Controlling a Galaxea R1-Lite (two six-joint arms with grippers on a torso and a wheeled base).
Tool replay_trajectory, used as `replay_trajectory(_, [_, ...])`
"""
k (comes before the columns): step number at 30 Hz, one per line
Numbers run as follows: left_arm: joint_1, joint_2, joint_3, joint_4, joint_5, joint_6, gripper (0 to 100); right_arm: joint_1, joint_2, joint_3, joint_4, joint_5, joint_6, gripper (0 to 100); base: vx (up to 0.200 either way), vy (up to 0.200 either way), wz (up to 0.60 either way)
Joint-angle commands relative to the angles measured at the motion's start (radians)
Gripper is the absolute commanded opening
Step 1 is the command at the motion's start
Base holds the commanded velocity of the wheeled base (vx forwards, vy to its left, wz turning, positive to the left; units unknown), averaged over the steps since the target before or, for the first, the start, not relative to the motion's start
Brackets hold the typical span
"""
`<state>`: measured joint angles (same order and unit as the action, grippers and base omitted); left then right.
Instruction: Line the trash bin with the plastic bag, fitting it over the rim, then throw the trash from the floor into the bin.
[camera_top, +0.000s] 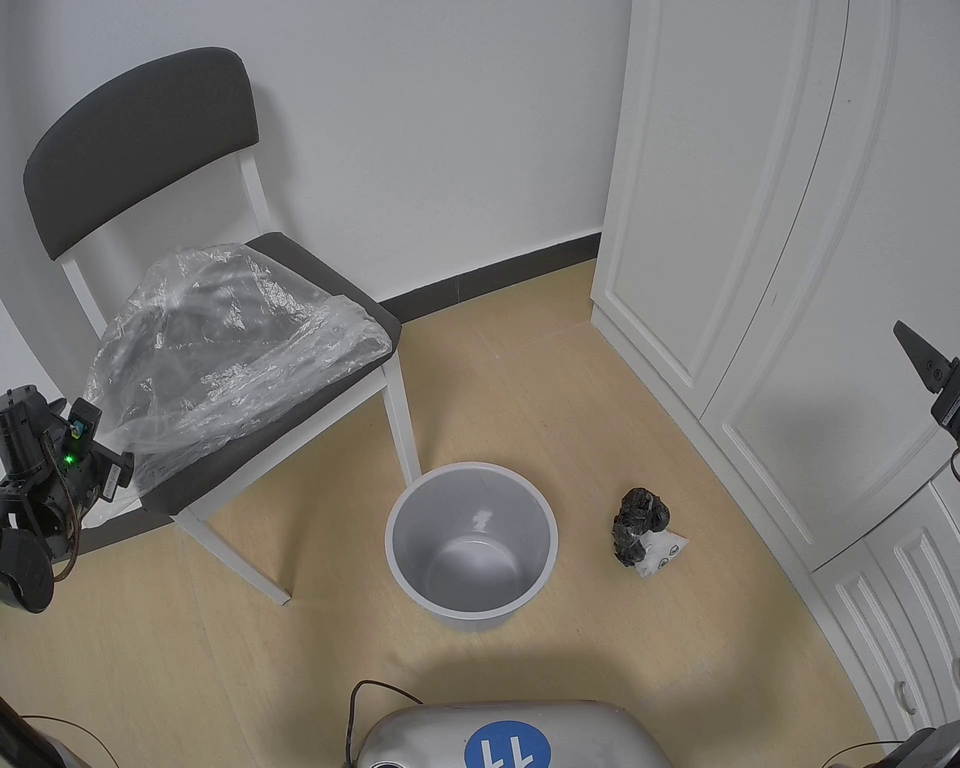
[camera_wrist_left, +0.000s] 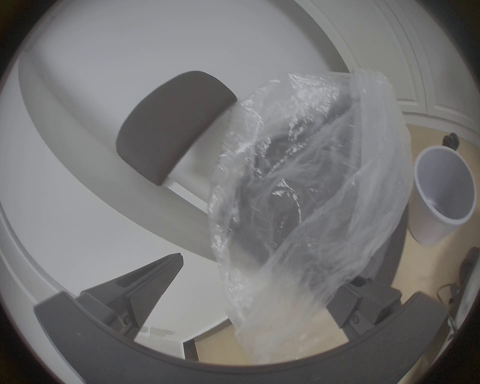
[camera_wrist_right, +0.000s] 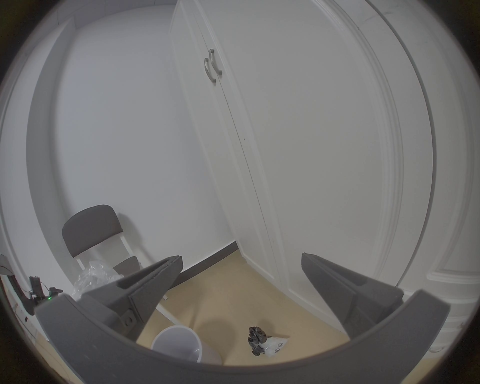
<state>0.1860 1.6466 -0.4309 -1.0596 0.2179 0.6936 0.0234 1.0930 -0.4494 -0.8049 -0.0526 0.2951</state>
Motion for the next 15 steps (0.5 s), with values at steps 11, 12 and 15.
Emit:
replay_trajectory(11, [-0.008, 0.116, 0.118, -0.382, -0.006, 0.009, 100, -0.043, -0.010, -0.003, 0.000, 0.037, 0.004, 100, 0.000, 0.000, 0.00])
replay_trajectory(12, [-0.006, 0.139, 0.118, -0.413, -0.006, 0.009, 100, -0.043, -0.010, -0.003, 0.000, 0.037, 0.004, 100, 0.000, 0.000, 0.00])
replay_trajectory(15, [-0.005, 0.174, 0.118, -0.461, -0.008, 0.009, 100, -0.043, -0.012, -0.003, 0.000, 0.037, 0.004, 100, 0.000, 0.000, 0.00])
